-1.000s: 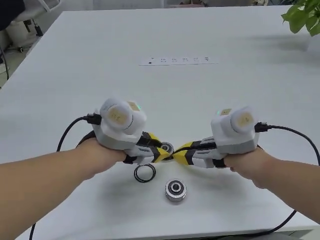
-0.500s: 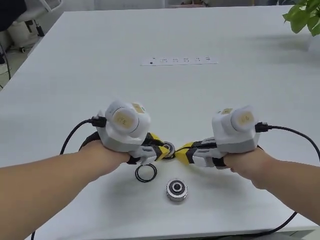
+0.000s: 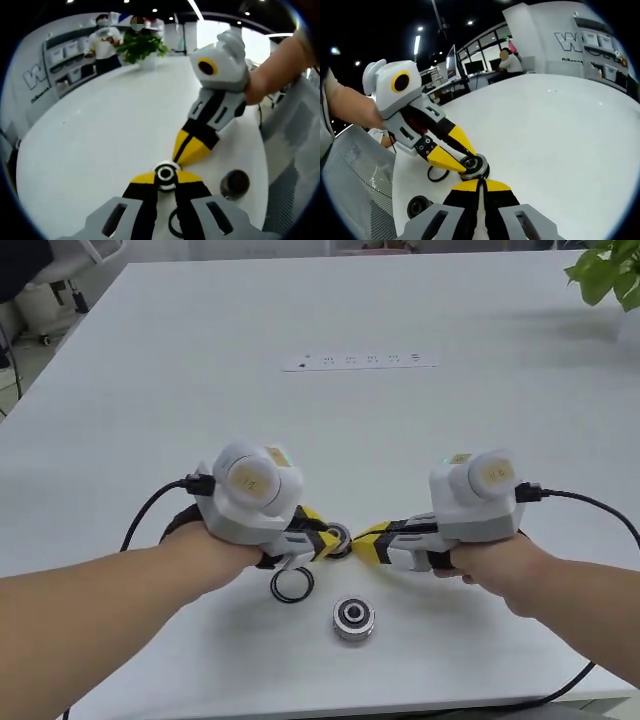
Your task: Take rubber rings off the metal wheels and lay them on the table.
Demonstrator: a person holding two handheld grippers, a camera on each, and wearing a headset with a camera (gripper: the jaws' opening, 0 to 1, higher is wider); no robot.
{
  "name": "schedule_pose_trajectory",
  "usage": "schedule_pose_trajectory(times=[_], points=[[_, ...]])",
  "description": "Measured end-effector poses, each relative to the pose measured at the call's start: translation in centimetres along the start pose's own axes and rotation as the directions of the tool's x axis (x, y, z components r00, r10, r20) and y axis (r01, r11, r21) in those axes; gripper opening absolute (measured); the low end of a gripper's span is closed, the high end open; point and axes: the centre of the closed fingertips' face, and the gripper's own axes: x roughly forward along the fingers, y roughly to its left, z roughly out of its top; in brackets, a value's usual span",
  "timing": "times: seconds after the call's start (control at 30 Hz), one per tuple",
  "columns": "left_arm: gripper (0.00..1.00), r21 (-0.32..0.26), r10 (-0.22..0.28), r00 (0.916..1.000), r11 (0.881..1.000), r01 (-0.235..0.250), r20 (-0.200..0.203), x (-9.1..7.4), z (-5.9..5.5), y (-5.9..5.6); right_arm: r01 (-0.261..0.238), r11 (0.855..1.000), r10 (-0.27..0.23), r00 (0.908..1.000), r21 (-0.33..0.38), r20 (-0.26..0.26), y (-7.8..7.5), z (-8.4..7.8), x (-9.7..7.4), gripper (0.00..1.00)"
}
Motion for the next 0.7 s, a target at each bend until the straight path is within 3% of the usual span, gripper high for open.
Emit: schedule_pose_trajectory(times=[0.3, 0.7], points=[[0.13, -0.006, 0.0, 1.0, 1.0, 0.0, 0.001, 0.02, -0.04, 0.0, -0.01, 1.0, 0.01, 0.9999, 0.011, -0.001, 0.11, -0.07, -0.01, 0.04], [0.13, -0.002, 0.006, 1.0, 1.0, -0.006, 0.0, 0.1, 0.02, -0.08, 0.002, 1.0, -0.002, 1.0, 0.0, -0.006, -0.01, -0.05, -0.06, 0.0]])
